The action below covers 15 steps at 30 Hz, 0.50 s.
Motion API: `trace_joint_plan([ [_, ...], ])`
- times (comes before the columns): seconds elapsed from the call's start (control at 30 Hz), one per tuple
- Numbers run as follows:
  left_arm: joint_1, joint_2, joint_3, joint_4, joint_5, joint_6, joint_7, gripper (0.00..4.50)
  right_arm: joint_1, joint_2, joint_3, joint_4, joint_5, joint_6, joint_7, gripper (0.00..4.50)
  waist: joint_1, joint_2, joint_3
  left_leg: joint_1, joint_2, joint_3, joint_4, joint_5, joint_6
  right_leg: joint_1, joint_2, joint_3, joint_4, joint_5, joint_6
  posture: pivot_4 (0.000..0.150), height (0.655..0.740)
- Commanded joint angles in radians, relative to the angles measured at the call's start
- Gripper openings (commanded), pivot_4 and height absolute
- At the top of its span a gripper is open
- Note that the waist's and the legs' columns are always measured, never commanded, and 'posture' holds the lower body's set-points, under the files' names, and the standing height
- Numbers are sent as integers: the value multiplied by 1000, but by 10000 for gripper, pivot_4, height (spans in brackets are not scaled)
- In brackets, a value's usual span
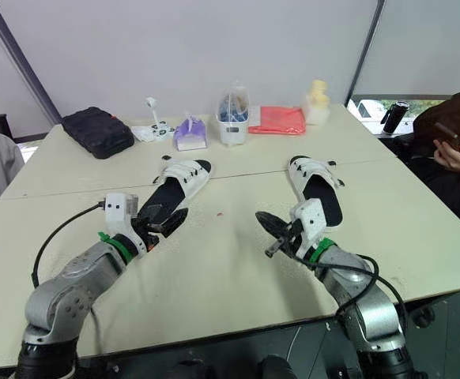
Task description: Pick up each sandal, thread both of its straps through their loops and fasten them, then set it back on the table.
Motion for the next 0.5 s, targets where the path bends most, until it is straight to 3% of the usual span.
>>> trace_joint_plan([
  [0.03, 16, -6, -49, -1, 109, -122, -14, 44558, -54, 24, -64, 42, 25, -13, -45, 0, 0, 0, 0, 0, 0, 0, 0, 0, 0, 0, 0, 0, 0, 0, 0, 1500, 7400],
  [0.23, 69, -14, -118, -11, 196, -206, -51, 44558, -57, 30, -44, 58, 5, -23, -45, 0, -2, 1, 0, -3, 1, 0, -3, 0, -1, -4, 0, 0, -1, 0, 0, 1500, 7400],
  [0.5, 117, -9, -88, -42, 141, -161, -91, 44558, -50, 32, -35, 59, -3, -28, -50, 0, 0, 2, -1, -3, 1, 0, -2, -1, 1, -3, 0, 0, -2, 0, 0, 1500, 7400],
])
